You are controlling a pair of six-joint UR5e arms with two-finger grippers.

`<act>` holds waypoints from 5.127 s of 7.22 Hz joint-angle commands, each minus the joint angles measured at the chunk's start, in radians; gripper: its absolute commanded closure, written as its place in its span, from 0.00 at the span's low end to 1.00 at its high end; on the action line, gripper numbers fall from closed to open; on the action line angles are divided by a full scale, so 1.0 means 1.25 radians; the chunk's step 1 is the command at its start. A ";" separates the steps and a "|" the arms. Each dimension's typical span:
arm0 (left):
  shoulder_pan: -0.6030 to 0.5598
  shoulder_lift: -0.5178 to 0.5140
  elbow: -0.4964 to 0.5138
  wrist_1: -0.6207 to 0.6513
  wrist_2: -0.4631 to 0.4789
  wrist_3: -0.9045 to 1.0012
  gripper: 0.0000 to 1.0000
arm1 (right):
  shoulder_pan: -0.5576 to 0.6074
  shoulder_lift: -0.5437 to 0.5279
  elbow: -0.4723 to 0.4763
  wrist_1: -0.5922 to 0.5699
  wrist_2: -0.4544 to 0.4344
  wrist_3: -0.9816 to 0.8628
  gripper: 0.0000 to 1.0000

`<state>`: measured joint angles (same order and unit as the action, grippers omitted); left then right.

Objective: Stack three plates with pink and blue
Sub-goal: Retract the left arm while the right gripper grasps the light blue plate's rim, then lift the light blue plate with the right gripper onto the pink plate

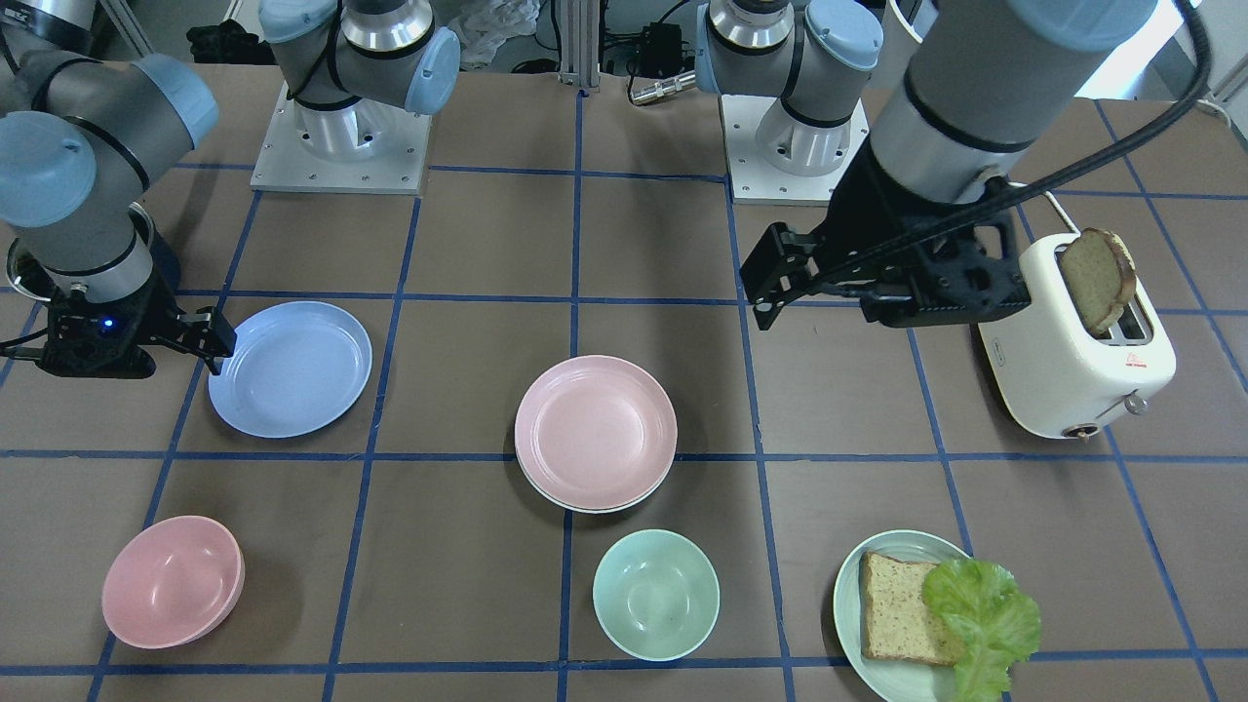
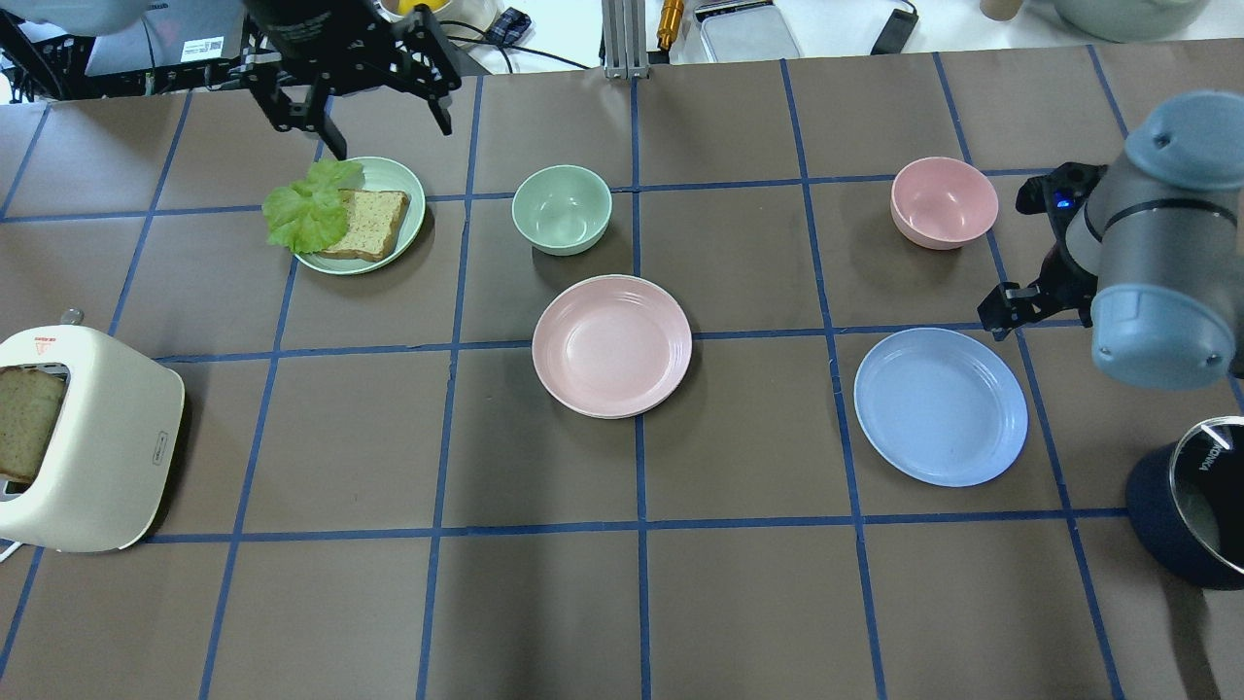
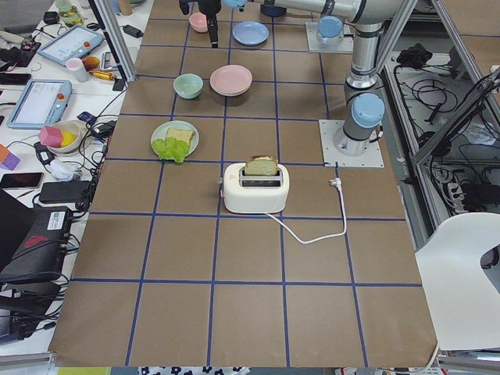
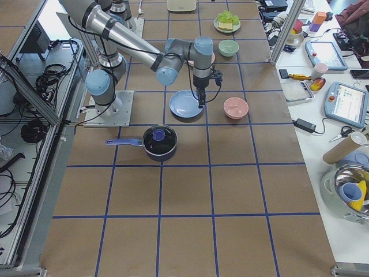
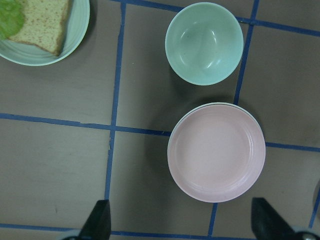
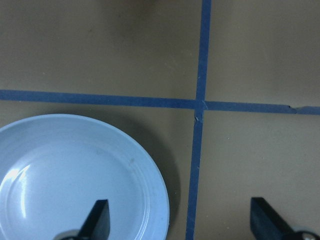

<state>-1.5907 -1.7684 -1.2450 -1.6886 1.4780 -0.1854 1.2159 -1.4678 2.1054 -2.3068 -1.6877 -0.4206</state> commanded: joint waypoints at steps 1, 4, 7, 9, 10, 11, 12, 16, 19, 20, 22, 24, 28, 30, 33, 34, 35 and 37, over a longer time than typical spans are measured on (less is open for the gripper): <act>0.035 0.039 -0.014 0.002 -0.002 0.010 0.00 | -0.031 0.020 0.040 -0.038 0.006 -0.055 0.05; 0.033 0.055 -0.032 0.006 -0.004 0.004 0.00 | -0.049 0.039 0.041 -0.036 0.027 -0.116 0.23; 0.027 0.116 -0.143 0.011 -0.003 -0.010 0.00 | -0.063 0.055 0.041 -0.032 0.064 -0.112 0.35; 0.032 0.127 -0.172 0.044 -0.002 0.082 0.00 | -0.069 0.064 0.041 -0.031 0.069 -0.109 0.39; 0.029 0.140 -0.181 0.040 -0.001 0.085 0.00 | -0.070 0.067 0.041 -0.031 0.073 -0.109 0.42; 0.034 0.145 -0.188 0.044 -0.002 0.088 0.00 | -0.070 0.069 0.041 -0.030 0.088 -0.109 0.42; 0.036 0.146 -0.192 0.051 0.002 0.145 0.00 | -0.071 0.069 0.040 -0.030 0.090 -0.108 0.42; 0.037 0.176 -0.210 0.059 0.002 0.139 0.00 | -0.070 0.084 0.041 -0.027 0.090 -0.099 0.52; 0.066 0.160 -0.185 0.055 0.043 0.074 0.00 | -0.070 0.094 0.039 -0.026 0.089 -0.099 0.63; 0.065 0.137 -0.153 0.026 0.056 0.033 0.00 | -0.071 0.097 0.037 -0.026 0.089 -0.099 0.71; 0.061 0.126 -0.137 0.007 0.039 0.026 0.00 | -0.071 0.100 0.036 -0.026 0.089 -0.099 0.83; 0.061 0.126 -0.140 0.011 0.034 0.029 0.00 | -0.071 0.099 0.031 -0.011 0.082 -0.099 1.00; 0.063 0.126 -0.137 0.012 0.040 0.060 0.00 | -0.070 0.100 -0.148 0.264 0.090 -0.099 1.00; 0.061 0.127 -0.140 0.010 0.040 0.073 0.00 | -0.070 0.097 -0.157 0.276 0.102 -0.098 1.00; 0.063 0.135 -0.143 0.011 0.040 0.077 0.00 | -0.060 0.091 -0.199 0.368 0.134 -0.036 1.00; 0.063 0.136 -0.143 0.010 0.040 0.076 0.00 | -0.051 0.092 -0.223 0.396 0.157 -0.007 1.00; 0.063 0.135 -0.142 0.011 0.040 0.076 0.00 | -0.015 0.091 -0.234 0.401 0.157 0.043 1.00; 0.063 0.136 -0.143 0.011 0.040 0.076 0.00 | 0.076 0.089 -0.268 0.416 0.157 0.163 1.00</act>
<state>-1.5126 -1.5995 -1.4225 -1.6753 1.5278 -0.0905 1.2478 -1.3559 1.7984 -1.8039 -1.4916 -0.2976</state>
